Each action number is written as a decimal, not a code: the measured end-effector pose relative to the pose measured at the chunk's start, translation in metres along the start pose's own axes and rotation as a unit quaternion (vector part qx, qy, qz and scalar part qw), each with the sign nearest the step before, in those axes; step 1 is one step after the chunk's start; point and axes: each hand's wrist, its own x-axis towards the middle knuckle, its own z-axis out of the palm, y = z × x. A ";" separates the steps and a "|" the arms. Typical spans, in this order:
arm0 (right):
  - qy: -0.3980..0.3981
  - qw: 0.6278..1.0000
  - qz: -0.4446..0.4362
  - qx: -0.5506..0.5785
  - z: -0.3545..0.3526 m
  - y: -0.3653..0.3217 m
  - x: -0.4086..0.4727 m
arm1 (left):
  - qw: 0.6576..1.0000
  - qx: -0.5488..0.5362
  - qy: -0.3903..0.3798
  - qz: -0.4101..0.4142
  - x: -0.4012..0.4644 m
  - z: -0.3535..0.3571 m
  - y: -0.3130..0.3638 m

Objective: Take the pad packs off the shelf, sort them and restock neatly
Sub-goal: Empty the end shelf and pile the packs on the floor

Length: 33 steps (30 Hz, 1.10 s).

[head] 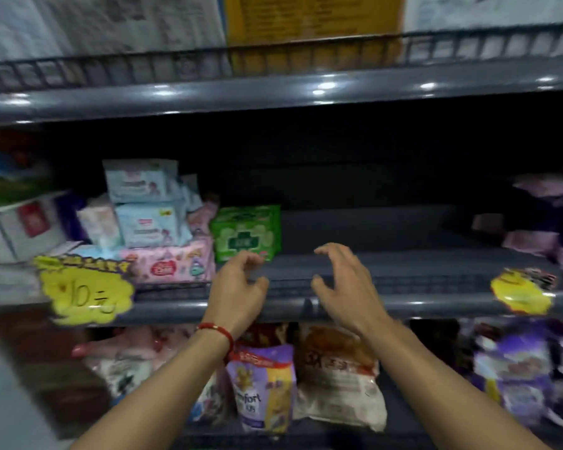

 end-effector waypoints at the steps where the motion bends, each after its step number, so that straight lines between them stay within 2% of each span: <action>1: -0.012 1.000 -0.009 -0.011 0.011 -0.004 0.014 | 0.999 0.044 0.004 0.004 0.007 -0.003 -0.009; 5: -0.078 0.996 -0.007 -0.047 0.048 -0.014 0.060 | 0.982 0.184 -0.001 0.032 0.043 -0.004 -0.039; 9: -0.126 0.990 0.023 -0.062 0.072 -0.010 0.092 | 0.959 0.273 0.004 0.082 0.085 0.005 -0.055; 12: -0.121 0.991 0.032 -0.054 0.081 -0.005 0.114 | 0.927 0.357 -0.014 0.111 0.125 0.005 -0.051; 14: -0.096 0.994 0.034 -0.026 0.082 -0.002 0.132 | 0.901 0.418 -0.057 0.099 0.148 0.005 -0.047; 16: -0.079 0.996 0.041 0.009 0.084 0.001 0.154 | 0.894 0.434 -0.095 0.053 0.159 0.006 -0.044; 17: -0.082 0.996 0.042 0.018 0.084 0.002 0.166 | 0.891 0.441 -0.090 0.055 0.161 0.007 -0.045; 21: -0.117 0.993 0.018 0.027 0.087 -0.002 0.210 | 0.872 0.471 -0.038 0.126 0.168 0.006 -0.051; 24: -0.180 0.974 0.070 0.118 0.098 -0.003 0.233 | 0.855 0.494 -0.023 0.155 0.168 0.003 -0.054; 28: -0.177 0.938 0.156 0.254 0.105 0.004 0.256 | 0.854 0.489 0.005 0.178 0.159 0.004 -0.056; 30: -0.188 0.941 0.143 0.242 0.110 0.022 0.274 | 0.854 0.484 0.002 0.193 0.156 0.004 -0.058; 33: -0.214 0.966 0.066 0.131 0.111 0.052 0.294 | 0.866 0.457 -0.006 0.203 0.154 0.004 -0.061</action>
